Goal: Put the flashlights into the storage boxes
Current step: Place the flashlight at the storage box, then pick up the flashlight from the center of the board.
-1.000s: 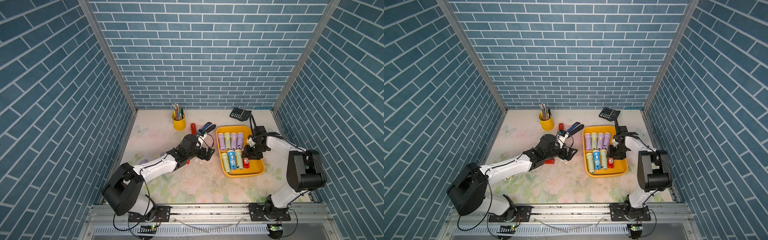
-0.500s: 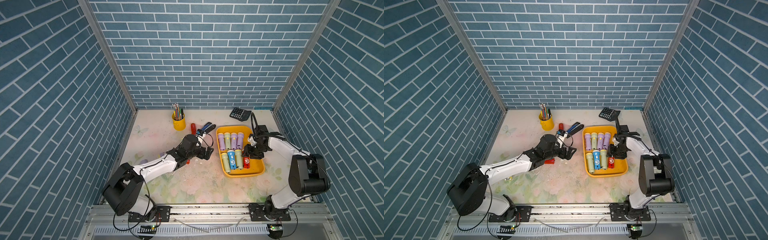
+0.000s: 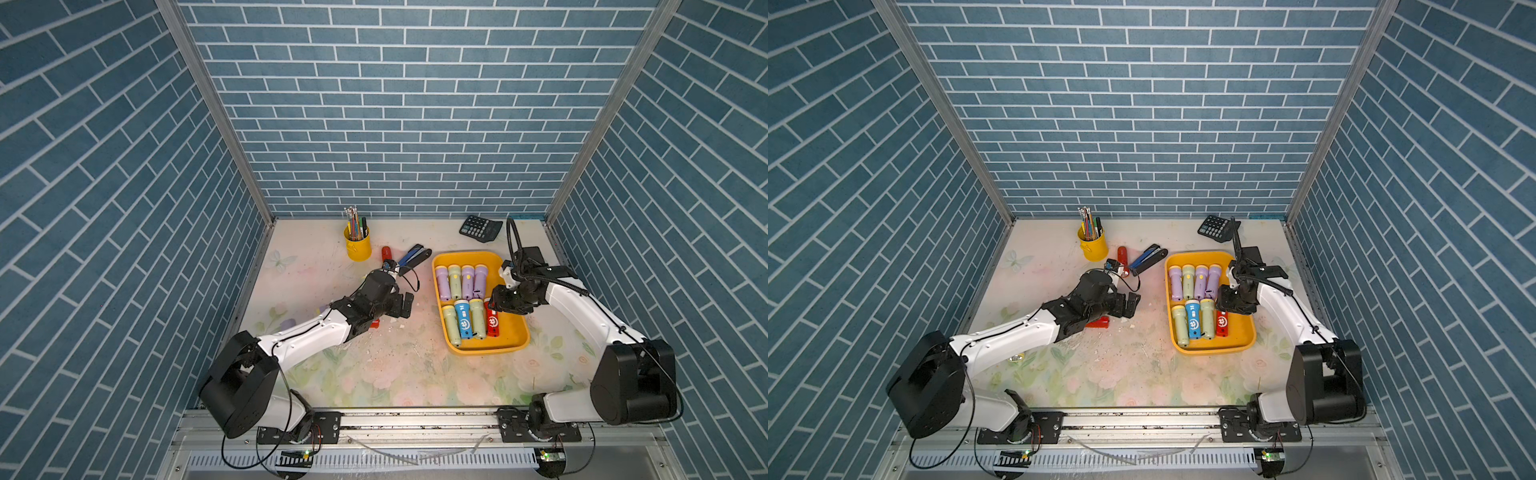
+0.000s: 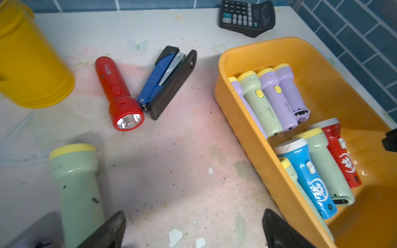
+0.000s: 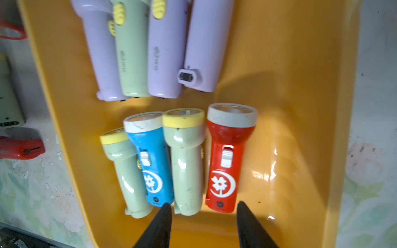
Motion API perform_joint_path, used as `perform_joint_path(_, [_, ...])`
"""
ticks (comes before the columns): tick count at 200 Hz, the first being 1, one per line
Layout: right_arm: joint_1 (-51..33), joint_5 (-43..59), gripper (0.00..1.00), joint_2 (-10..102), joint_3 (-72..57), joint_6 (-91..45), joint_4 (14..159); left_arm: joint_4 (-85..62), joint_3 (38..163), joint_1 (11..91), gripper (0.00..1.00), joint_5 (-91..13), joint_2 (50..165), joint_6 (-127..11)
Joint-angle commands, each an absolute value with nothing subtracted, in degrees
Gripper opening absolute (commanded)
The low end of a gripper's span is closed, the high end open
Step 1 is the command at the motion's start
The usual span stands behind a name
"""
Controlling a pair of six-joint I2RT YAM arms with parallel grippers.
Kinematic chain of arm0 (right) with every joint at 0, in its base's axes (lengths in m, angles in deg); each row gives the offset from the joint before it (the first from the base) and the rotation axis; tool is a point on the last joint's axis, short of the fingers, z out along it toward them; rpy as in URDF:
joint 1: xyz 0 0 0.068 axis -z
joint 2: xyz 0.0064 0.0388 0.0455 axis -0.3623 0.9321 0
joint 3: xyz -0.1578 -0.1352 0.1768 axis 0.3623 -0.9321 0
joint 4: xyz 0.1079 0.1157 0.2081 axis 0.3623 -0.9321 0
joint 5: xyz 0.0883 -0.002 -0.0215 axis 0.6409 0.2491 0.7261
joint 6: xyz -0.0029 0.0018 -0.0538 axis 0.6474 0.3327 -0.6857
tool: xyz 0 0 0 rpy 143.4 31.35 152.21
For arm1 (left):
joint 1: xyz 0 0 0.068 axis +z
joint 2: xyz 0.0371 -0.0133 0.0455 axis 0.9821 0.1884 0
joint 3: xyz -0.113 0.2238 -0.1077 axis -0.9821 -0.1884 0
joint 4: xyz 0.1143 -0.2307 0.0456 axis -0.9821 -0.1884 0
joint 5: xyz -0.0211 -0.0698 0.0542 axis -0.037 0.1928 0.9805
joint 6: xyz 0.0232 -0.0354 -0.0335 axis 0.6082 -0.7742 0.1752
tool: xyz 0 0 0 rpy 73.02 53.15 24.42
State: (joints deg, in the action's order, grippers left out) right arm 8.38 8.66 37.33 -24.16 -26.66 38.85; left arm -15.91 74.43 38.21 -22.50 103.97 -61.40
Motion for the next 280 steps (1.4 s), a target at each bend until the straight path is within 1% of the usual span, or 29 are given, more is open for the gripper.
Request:
perform_joint_path(1, [3.57,5.47,0.49,35.20,-21.69,-26.18,41.04,-21.55,74.22,39.43,1.00,-17.85,100.01,-62.83])
perform_joint_path(15, [0.14,5.15,0.49,34.70,-22.13,-26.18,45.50,-23.24,72.98,41.31,1.00,-18.78,97.80,-64.27])
perform_joint_path(40, [-5.45,7.68,0.46,36.22,-22.54,-25.47,54.38,-24.70,69.78,48.15,1.00,-26.52,94.20,-70.72])
perform_joint_path(53, [-8.48,8.69,0.45,38.19,-22.05,-24.76,58.69,-24.62,67.73,51.58,1.00,-28.93,92.11,-74.04])
perform_joint_path(80, [-14.57,9.32,0.46,44.69,-18.37,-25.16,63.74,-25.62,63.96,56.20,1.00,-29.23,87.98,-75.93])
perform_joint_path(103, [-18.21,9.99,0.46,51.23,-12.84,-25.70,65.13,-30.64,65.55,58.49,1.00,-27.99,87.25,-73.39])
perform_joint_path(133, [-21.02,11.64,0.47,57.94,-6.60,-26.67,64.23,-37.41,71.06,58.92,0.96,-27.13,89.87,-68.29])
perform_joint_path(156, [-21.65,12.39,0.47,59.81,-5.74,-26.20,64.80,-42.92,75.88,58.92,0.91,-27.36,94.46,-65.13])
perform_joint_path(179, [-21.64,12.46,0.47,59.09,-7.25,-25.90,65.60,-48.93,81.06,58.75,0.85,-27.45,100.32,-63.55])
perform_joint_path(198, [-21.64,11.76,0.48,57.97,-9.21,-25.41,66.16,-50.01,83.17,57.85,0.81,-28.20,103.96,-63.29])
perform_joint_path(228, [-21.56,11.27,0.48,56.46,-12.36,-24.48,67.28,-49.25,85.35,56.15,0.76,-27.24,107.19,-62.97])
perform_joint_path(247, [-21.47,10.68,0.48,55.56,-13.70,-24.21,67.10,-50.04,87.15,55.67,0.75,-26.60,110.06,-62.34])
perform_joint_path(263, [-21.55,9.62,0.48,54.29,-15.09,-23.71,66.99,-50.67,88.82,55.19,0.71,-26.86,112.92,-61.56])
perform_joint_path(280, [-21.47,8.62,0.48,53.01,-17.07,-23.08,68.08,-50.62,90.12,54.50,0.71,-26.89,115.55,-61.25])
